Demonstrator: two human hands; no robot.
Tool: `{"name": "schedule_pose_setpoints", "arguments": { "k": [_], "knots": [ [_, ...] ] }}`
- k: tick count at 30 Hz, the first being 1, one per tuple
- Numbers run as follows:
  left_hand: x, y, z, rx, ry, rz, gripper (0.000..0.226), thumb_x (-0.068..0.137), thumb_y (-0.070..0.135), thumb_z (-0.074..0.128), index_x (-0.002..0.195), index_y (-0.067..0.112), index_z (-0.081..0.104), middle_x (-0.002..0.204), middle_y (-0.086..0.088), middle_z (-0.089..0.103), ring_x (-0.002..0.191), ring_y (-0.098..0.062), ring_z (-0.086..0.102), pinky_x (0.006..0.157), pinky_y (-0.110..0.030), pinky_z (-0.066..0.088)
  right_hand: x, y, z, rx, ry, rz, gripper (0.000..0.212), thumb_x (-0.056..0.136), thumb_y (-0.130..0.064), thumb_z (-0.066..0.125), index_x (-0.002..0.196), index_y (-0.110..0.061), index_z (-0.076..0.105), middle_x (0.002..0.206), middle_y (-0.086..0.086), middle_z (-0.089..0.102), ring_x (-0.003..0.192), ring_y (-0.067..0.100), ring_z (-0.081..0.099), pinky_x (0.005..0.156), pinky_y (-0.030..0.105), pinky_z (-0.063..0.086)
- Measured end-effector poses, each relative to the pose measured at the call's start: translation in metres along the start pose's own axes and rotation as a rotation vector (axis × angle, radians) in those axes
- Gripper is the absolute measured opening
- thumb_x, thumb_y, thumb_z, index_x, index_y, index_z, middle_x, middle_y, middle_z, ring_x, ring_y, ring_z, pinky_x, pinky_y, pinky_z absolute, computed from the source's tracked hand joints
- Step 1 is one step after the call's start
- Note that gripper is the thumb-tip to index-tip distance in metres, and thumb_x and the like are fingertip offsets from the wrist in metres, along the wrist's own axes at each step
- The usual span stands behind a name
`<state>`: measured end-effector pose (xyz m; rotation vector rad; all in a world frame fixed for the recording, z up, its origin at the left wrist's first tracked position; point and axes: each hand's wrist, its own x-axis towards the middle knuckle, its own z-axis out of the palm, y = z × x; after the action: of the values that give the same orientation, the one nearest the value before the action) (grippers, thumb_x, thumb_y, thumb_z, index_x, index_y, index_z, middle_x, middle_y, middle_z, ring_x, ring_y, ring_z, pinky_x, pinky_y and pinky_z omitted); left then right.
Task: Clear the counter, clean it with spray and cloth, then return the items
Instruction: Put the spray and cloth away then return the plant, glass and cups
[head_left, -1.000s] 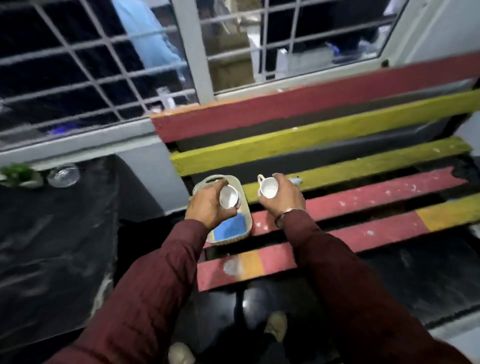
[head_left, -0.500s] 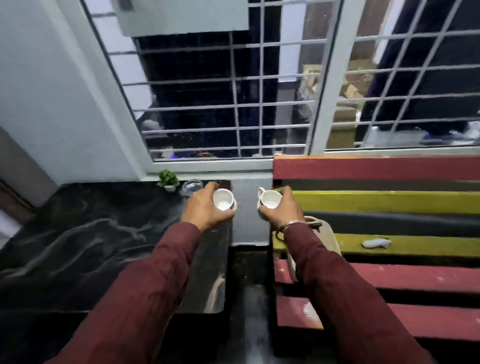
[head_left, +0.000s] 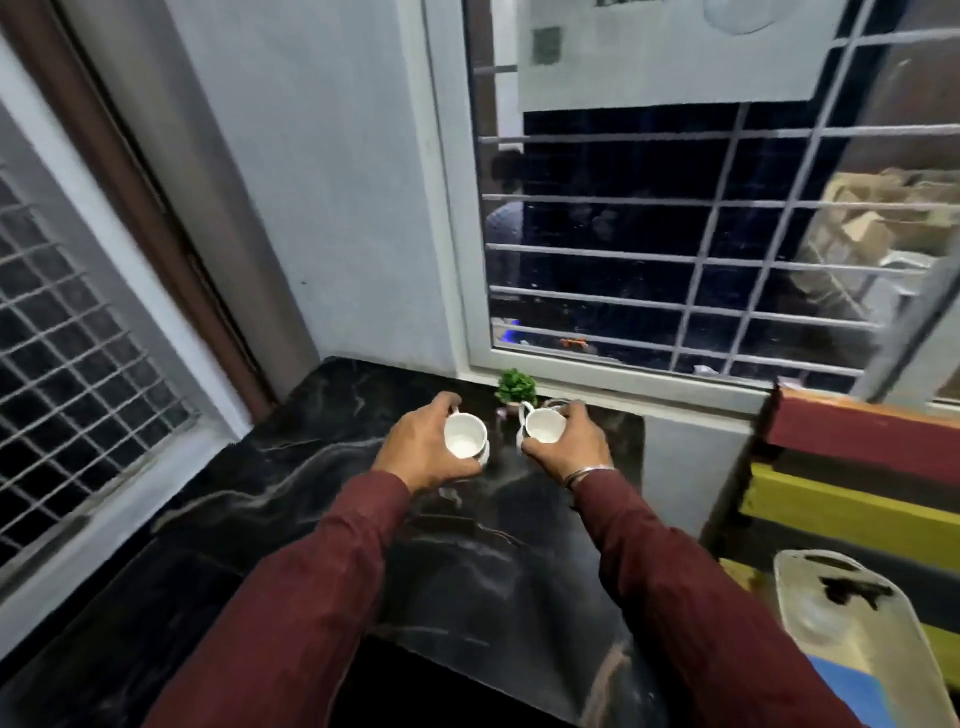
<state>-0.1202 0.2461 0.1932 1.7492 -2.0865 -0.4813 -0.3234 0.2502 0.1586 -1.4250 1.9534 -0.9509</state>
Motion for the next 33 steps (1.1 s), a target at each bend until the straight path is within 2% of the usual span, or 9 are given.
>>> {"name": "schedule_pose_setpoints", "arguments": {
  "k": [4,7,10,12,16,22,27,31,33],
  "knots": [
    [0.015,-0.047,-0.027,0.037,0.049,-0.093,0.073,0.067,0.058,0.079,0.132,0.034,0.054,0.121,0.003,0.068,0.109,-0.026,0.064,0.091,-0.037,0.052,0.026,-0.034,0.044,-0.092,-0.093,-0.013,0.061,0.065,-0.05,0.073,0.11,-0.016,0.048,0.112,0.012,0.063,0.103,0.032,0.06,0.082,0.034,0.046],
    [0.023,-0.074,-0.038,0.035,0.032,-0.137,0.078,0.065,0.067,0.065,0.135,0.037,0.054,0.126,0.002,0.067,0.115,-0.025,0.061,0.096,-0.039,0.05,0.035,-0.051,0.068,-0.167,-0.149,-0.013,0.061,0.065,-0.059,0.068,0.108,-0.02,0.047,0.111,0.009,0.064,0.103,0.03,0.061,0.08,0.034,0.044],
    [0.043,-0.106,-0.047,0.005,-0.001,-0.198,0.089,0.066,0.07,0.057,0.147,0.037,0.045,0.133,-0.007,0.059,0.121,-0.029,0.058,0.102,-0.04,0.048,0.05,-0.072,0.094,-0.195,-0.15,-0.031,0.059,0.067,-0.056,0.069,0.108,-0.02,0.048,0.11,0.008,0.065,0.102,0.03,0.061,0.078,0.032,0.043],
    [0.059,-0.127,-0.053,-0.023,-0.002,-0.235,0.084,0.073,0.065,0.061,0.149,0.035,0.044,0.133,-0.009,0.056,0.122,-0.031,0.058,0.103,-0.041,0.047,0.059,-0.085,0.11,-0.191,-0.15,-0.039,0.06,0.067,-0.051,0.072,0.111,-0.019,0.049,0.111,0.009,0.065,0.103,0.031,0.06,0.077,0.031,0.043],
    [0.095,-0.18,-0.07,-0.108,-0.017,-0.233,0.06,0.063,0.069,0.055,0.11,0.034,0.068,0.108,-0.008,0.062,0.106,-0.03,0.062,0.092,-0.036,0.05,0.073,-0.11,0.154,-0.17,-0.105,-0.014,0.064,0.065,-0.044,0.074,0.121,-0.02,0.053,0.116,0.008,0.064,0.107,0.028,0.06,0.087,0.031,0.047],
    [0.144,-0.243,-0.092,-0.174,-0.016,-0.251,0.056,0.07,0.059,0.079,0.112,0.024,0.07,0.114,-0.009,0.07,0.106,-0.026,0.064,0.083,-0.026,0.044,0.085,-0.141,0.204,-0.13,-0.005,0.156,0.066,0.061,-0.055,0.07,0.108,-0.011,0.054,0.105,0.014,0.064,0.096,0.03,0.061,0.083,0.034,0.051],
    [0.176,-0.262,-0.093,0.007,-0.083,-0.291,0.061,0.065,0.074,0.072,0.091,0.019,0.071,0.105,-0.008,0.074,0.102,-0.031,0.068,0.076,-0.031,0.048,0.101,-0.15,0.225,-0.052,0.028,0.322,0.069,0.07,-0.051,0.069,0.114,-0.004,0.045,0.112,0.016,0.062,0.104,0.033,0.058,0.082,0.031,0.044],
    [0.206,-0.264,-0.083,0.102,-0.088,-0.327,0.073,0.07,0.077,0.063,0.106,0.014,0.071,0.117,-0.014,0.071,0.111,-0.035,0.066,0.082,-0.034,0.047,0.131,-0.148,0.237,-0.003,-0.048,0.348,0.074,0.077,-0.054,0.06,0.138,-0.02,0.036,0.13,0.014,0.056,0.117,0.032,0.054,0.094,0.03,0.04],
    [0.221,-0.263,-0.077,0.097,-0.105,-0.337,0.075,0.074,0.077,0.06,0.112,0.012,0.07,0.12,-0.015,0.07,0.113,-0.035,0.065,0.084,-0.035,0.047,0.147,-0.145,0.244,-0.02,-0.088,0.348,0.071,0.079,-0.055,0.058,0.141,-0.028,0.038,0.135,0.01,0.055,0.121,0.031,0.052,0.098,0.029,0.038]
  ]
}}
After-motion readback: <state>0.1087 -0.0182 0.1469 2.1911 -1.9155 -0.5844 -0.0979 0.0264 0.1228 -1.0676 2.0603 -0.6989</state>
